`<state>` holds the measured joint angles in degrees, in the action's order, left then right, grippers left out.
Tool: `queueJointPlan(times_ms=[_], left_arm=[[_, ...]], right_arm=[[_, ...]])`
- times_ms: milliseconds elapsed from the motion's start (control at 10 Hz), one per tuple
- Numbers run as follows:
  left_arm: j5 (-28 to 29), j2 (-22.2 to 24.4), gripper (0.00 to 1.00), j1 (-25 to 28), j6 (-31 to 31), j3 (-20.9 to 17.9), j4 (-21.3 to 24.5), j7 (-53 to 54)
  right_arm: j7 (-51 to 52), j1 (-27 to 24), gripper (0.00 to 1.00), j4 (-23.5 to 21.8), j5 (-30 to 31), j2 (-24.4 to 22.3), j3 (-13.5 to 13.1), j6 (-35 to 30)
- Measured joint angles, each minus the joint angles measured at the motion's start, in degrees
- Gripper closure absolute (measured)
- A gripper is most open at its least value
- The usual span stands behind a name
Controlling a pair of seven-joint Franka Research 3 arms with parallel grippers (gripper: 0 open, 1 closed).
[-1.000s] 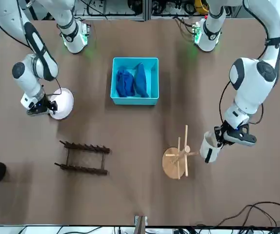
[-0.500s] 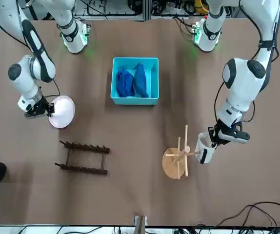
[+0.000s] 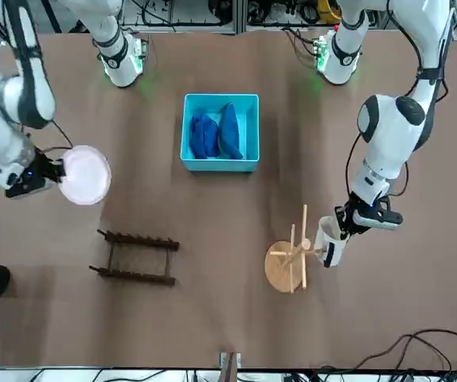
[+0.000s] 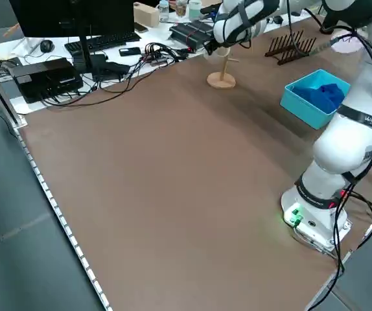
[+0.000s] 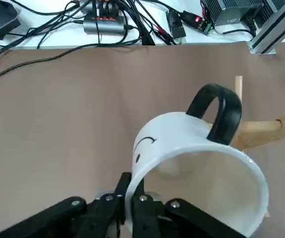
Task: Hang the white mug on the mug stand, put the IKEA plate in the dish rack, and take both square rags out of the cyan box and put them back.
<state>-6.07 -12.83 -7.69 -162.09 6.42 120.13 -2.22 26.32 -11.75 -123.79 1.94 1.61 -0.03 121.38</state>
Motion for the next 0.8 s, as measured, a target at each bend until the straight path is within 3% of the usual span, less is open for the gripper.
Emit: queueJointPlan(times_ms=[300, 600, 800], left_arm=[[0.00, -0.01, 0.94, -0.30, -2.14, 0.76, 1.11, -1.22], [0.00, -0.35, 0.94, -1.50, -3.65, 0.78, 1.53, -2.55], [0.00, -1.33, 0.94, -2.33, -5.05, 0.79, 1.58, -4.24]], right_arm=[[-8.66, 4.18, 0.92, 11.53, 1.52, -0.52, 0.04, -11.37], [-30.68, 13.66, 0.92, 18.47, 14.31, 0.02, 0.26, -17.56], [-37.55, 16.75, 0.92, 23.88, 20.79, 2.20, 0.27, -21.71]])
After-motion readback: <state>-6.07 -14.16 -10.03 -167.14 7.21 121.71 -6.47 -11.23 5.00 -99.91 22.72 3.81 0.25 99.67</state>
